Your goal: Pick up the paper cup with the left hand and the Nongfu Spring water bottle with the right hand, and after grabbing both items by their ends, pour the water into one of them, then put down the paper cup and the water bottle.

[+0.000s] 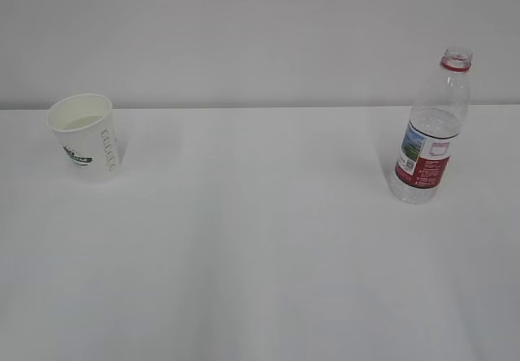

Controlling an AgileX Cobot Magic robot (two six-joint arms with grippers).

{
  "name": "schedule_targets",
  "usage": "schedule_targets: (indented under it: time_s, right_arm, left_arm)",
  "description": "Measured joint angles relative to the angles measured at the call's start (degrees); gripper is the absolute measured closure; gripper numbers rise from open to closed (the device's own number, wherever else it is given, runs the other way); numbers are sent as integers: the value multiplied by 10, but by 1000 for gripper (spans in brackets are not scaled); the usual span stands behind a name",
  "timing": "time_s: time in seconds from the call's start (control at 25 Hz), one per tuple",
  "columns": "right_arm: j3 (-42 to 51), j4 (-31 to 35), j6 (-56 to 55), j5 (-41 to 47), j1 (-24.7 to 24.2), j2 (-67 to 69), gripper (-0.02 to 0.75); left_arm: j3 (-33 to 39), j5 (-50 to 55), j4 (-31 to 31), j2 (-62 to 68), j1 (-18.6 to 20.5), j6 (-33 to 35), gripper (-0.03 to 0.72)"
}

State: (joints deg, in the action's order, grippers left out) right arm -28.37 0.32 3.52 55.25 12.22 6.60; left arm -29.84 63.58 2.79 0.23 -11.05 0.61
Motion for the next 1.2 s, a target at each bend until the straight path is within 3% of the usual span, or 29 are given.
schedule_targets:
  time_s: [0.4, 1.2]
  right_arm:
    - [-2, 5, 10, 95, 0, -33, 169]
    - [-1, 4, 11, 102, 0, -75, 169]
  left_arm:
    - [0, 0, 0, 0, 0, 0, 157]
    - [0, -1, 0, 0, 0, 0, 172]
